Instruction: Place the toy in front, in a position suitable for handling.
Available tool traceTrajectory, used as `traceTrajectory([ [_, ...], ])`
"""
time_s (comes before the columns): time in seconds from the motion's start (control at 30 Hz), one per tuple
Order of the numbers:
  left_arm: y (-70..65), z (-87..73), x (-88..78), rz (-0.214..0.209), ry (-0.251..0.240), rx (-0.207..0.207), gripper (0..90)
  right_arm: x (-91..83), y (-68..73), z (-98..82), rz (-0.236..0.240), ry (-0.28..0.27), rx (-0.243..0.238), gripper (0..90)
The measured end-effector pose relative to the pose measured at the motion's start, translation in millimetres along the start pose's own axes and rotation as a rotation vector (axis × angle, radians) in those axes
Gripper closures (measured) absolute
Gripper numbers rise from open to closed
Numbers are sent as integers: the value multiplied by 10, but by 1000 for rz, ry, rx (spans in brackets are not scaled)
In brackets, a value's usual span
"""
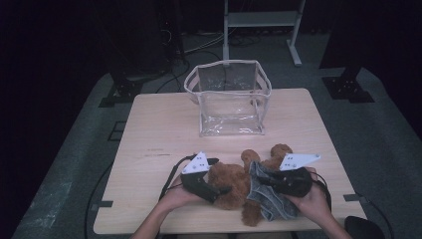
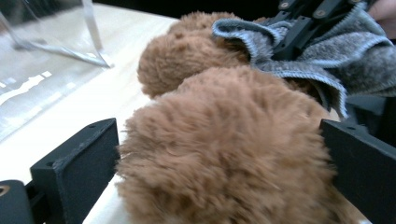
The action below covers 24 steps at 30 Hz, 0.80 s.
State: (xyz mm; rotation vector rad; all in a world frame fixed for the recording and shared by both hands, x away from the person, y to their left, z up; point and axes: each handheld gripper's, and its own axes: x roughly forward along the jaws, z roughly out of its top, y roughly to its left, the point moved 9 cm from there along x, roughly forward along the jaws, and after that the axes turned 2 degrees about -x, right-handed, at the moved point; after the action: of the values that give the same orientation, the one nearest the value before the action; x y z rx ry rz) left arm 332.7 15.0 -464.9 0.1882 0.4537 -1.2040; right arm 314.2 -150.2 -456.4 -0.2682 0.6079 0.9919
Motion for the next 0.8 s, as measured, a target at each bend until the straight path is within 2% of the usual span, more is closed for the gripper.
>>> traceTrajectory([
  [0.1,-57,-58,68,-58,48,-32,0,-4,56,-35,4,-5,-7,789],
  [0.13,-105,-90,97,-100,77,-35,2,-6,67,-43,5,-9,-6,789],
  [0.17,-137,-109,116,-107,91,-11,54,-12,82,-52,10,-16,-2,789],
  [0.2,-146,-114,117,-84,108,35,92,-20,90,-54,12,-19,2,789],
  [0.27,-139,-88,83,-41,134,106,224,-36,89,-34,12,-27,5,787],
  [0.33,-130,-76,64,-10,138,137,325,-59,60,14,11,-41,17,786],
  [0.43,-95,-57,38,32,132,191,376,-119,-33,151,6,-74,31,784],
  [0.5,-47,-32,8,75,134,252,384,-171,-134,260,-25,-95,26,784],
  [0.53,-18,-19,-18,99,133,300,386,-194,-178,300,-37,-101,27,784],
  [0.6,40,-9,-65,125,136,344,386,-249,-315,402,-66,-119,35,784],
  [0.67,110,-8,-114,145,124,365,384,-261,-430,473,-79,-140,58,784],
  [0.7,134,-13,-131,147,118,360,378,-215,-457,483,-71,-138,70,783],
  [0.77,174,-52,-157,134,103,318,342,-72,-429,439,-57,-103,67,782],
  [0.8,169,-83,-163,115,93,290,309,-12,-404,412,-49,-86,63,782],
])
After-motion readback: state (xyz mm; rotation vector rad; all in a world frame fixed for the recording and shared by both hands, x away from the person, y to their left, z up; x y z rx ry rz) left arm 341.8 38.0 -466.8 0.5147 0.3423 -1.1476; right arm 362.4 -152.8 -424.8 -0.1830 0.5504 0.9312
